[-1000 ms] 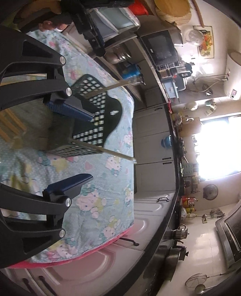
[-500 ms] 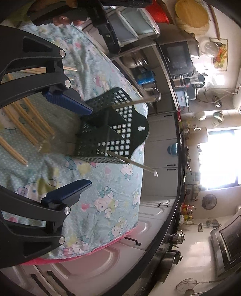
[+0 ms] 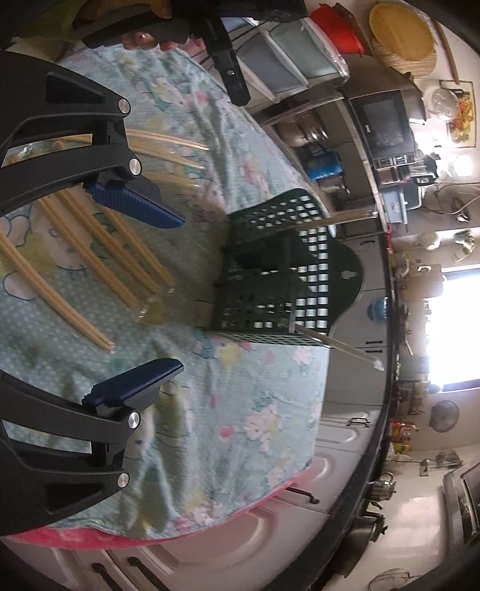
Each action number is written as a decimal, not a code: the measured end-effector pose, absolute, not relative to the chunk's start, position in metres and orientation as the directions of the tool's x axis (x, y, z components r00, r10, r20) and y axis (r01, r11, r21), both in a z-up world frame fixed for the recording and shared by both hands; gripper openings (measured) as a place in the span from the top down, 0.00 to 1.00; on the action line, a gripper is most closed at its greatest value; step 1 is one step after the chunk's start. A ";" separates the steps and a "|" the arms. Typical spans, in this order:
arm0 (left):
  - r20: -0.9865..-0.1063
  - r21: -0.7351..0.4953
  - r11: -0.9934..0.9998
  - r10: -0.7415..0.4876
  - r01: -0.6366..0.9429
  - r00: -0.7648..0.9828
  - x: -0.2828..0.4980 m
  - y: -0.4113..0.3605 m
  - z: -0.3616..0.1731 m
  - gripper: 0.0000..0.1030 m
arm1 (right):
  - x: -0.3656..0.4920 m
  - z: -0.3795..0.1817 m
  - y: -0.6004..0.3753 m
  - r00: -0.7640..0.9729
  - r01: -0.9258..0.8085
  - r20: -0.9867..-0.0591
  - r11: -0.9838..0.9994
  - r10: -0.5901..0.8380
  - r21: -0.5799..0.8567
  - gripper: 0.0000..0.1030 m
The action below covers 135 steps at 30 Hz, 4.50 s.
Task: Organize utensils
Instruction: 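Move both tools back to the pile and close each on a chopstick, then lift the chopsticks and insert them into the green caddy with both tools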
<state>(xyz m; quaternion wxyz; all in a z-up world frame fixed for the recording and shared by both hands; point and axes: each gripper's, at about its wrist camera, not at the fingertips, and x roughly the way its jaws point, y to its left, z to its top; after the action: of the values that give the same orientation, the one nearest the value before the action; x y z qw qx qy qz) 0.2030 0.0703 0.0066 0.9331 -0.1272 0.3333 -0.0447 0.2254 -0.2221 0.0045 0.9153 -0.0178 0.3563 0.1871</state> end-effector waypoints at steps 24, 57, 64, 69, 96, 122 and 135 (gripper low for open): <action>-0.757 -0.358 0.933 -0.266 -0.038 0.597 0.210 0.067 -0.060 0.62 | 0.252 -0.065 -0.214 0.433 -0.325 -0.816 0.910 0.384 0.256 0.65; -0.689 -0.372 0.928 -0.270 -0.009 0.673 0.259 0.067 -0.015 0.99 | 0.273 -0.002 -0.227 0.552 -0.382 -0.696 0.881 0.459 0.278 0.93; -0.599 -0.349 0.935 -0.278 0.067 0.751 0.250 0.055 0.032 0.99 | 0.260 0.029 -0.224 0.616 -0.406 -0.643 0.883 0.455 0.236 0.93; -0.550 -0.343 0.933 -0.294 0.109 0.782 0.243 0.048 0.059 0.99 | 0.252 0.051 -0.223 0.650 -0.419 -0.600 0.879 0.465 0.228 0.94; -0.295 -0.292 0.932 -0.302 0.216 0.906 0.293 -0.004 0.171 0.99 | 0.288 0.171 -0.224 0.810 -0.433 -0.370 0.889 0.455 0.146 0.95; -0.279 -0.274 0.944 -0.259 0.182 0.925 0.359 -0.041 0.112 0.99 | 0.378 0.172 -0.229 0.875 -0.354 -0.297 0.924 0.383 0.148 0.95; -0.299 -0.286 0.942 -0.262 0.176 0.918 0.355 -0.035 0.085 0.99 | 0.393 0.122 -0.228 0.876 -0.317 -0.310 0.926 0.369 0.206 0.95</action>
<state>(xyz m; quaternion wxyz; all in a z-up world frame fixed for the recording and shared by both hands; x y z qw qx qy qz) 0.3552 -0.0353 0.0849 0.9708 -0.1275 0.1688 -0.1129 0.3926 -0.2279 0.1218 0.9656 0.0746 0.1744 0.1777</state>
